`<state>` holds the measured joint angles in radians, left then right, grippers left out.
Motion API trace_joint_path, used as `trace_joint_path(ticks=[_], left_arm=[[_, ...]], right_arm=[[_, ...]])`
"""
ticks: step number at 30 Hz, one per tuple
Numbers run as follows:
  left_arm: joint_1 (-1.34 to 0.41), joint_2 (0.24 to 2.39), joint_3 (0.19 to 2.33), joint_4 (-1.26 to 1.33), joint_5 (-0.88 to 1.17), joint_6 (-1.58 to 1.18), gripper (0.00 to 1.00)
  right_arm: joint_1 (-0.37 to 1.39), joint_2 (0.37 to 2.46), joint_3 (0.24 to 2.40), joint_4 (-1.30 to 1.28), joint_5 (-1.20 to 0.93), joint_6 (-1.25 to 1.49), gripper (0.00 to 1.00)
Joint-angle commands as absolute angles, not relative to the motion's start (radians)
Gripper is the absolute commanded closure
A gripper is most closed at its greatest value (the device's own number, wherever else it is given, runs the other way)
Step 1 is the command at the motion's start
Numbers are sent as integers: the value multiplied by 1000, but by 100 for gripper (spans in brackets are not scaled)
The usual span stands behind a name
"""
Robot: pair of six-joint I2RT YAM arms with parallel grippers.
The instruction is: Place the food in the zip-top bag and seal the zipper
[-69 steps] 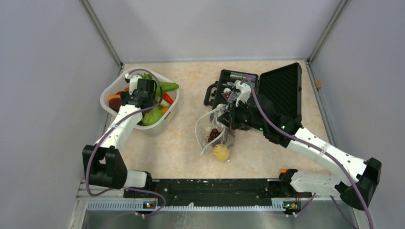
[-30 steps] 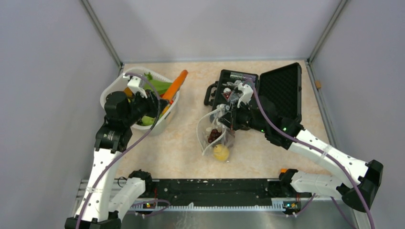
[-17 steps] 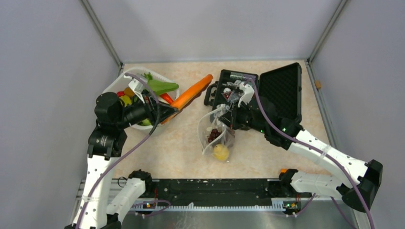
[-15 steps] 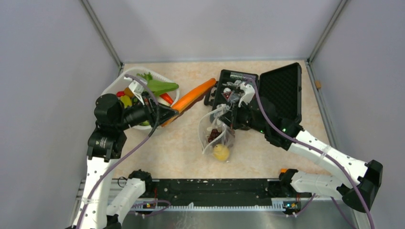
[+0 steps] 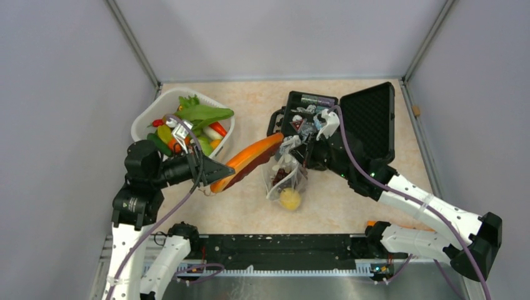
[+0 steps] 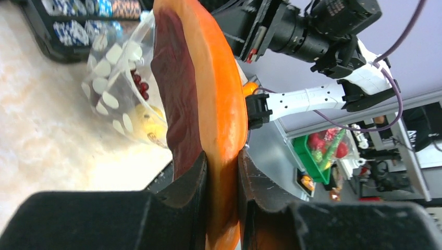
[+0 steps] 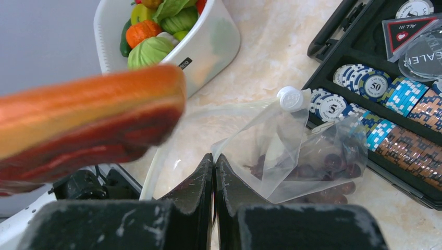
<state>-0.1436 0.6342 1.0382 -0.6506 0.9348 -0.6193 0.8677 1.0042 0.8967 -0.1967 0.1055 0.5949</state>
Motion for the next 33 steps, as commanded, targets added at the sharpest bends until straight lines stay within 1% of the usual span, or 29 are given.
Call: trace_joint_path(ticks=[1,4,9,12,17,21,24,27,31,33], left_arm=[[-142,662,1079,-795,958,-605,100],[-143,672,1068,-794,973,-619,100],[-148,684,1056,-724,1035,-675,100],[-157,703,1044,-735,1006,-667,100],[-193,730,1045,-785,921,-639,100],[-205,741,1092,-825,909,-612,100],[-210,742,1083,-823,914,-617,100],[-217,735,1043,-750,898,-666,100],[-225,722,978,-519,848,-842,100],[-249,734,972,-445,806,-895,100]], right_arm=[[864,987,896,-129,121,599,98],[864,995,898,-125,102,592,98],[865,1015,914,-137,88,575,99],[879,1016,921,-127,95,556,99],[942,1014,944,-114,173,504,100],[985,1010,955,-80,195,458,100],[1004,1017,966,-66,193,437,100],[1034,1017,969,-27,200,409,100],[1076,1017,966,31,237,392,100],[1101,1022,971,30,286,390,100]])
